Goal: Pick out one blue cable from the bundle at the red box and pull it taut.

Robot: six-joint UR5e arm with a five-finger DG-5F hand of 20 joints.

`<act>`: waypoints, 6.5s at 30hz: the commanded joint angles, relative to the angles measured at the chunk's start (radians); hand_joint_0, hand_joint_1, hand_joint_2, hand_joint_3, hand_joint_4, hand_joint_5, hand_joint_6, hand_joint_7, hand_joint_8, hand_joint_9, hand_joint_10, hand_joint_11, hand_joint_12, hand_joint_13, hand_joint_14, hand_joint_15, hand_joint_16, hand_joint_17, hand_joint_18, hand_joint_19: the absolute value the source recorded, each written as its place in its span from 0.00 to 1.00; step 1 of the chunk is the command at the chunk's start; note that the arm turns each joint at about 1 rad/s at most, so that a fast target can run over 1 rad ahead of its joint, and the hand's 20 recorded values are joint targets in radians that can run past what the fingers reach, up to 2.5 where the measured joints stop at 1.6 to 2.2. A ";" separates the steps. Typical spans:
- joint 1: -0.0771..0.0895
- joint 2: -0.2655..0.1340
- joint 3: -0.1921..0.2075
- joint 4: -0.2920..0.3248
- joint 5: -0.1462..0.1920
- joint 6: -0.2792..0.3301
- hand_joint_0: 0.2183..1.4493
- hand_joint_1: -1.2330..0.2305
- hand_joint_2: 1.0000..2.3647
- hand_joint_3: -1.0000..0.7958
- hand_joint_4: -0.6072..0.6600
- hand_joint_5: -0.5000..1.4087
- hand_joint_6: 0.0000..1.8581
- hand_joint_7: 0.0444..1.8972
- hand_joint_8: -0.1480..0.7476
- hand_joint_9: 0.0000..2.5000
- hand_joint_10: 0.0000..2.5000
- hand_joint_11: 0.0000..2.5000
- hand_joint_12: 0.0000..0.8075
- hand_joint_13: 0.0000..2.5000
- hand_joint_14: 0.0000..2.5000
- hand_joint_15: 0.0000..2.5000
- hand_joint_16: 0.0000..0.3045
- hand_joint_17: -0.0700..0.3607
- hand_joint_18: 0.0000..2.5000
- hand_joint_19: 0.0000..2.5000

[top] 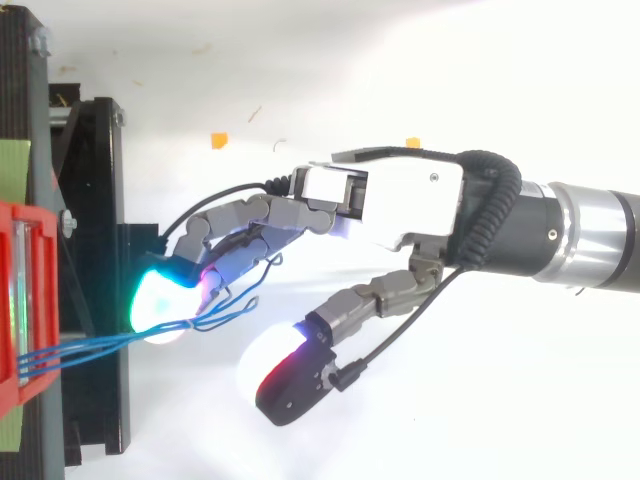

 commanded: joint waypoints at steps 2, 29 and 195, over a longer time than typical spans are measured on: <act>-0.004 0.000 0.000 -0.002 -0.011 0.005 0.27 0.41 0.00 0.28 0.63 0.19 0.27 0.45 0.44 0.29 0.01 0.12 0.37 0.25 0.00 0.08 0.13 0.38 0.17 0.20; 0.001 0.000 0.008 0.003 -0.015 0.008 0.32 0.37 0.01 0.41 0.51 0.21 0.27 0.62 0.44 0.31 0.01 0.16 0.35 0.25 0.00 0.10 0.13 0.37 0.18 0.23; -0.005 0.000 0.035 -0.041 -0.031 0.024 0.38 0.24 0.01 0.42 0.40 0.21 0.51 0.44 0.48 0.48 0.01 0.31 0.38 0.34 0.01 0.14 0.14 0.38 0.29 0.24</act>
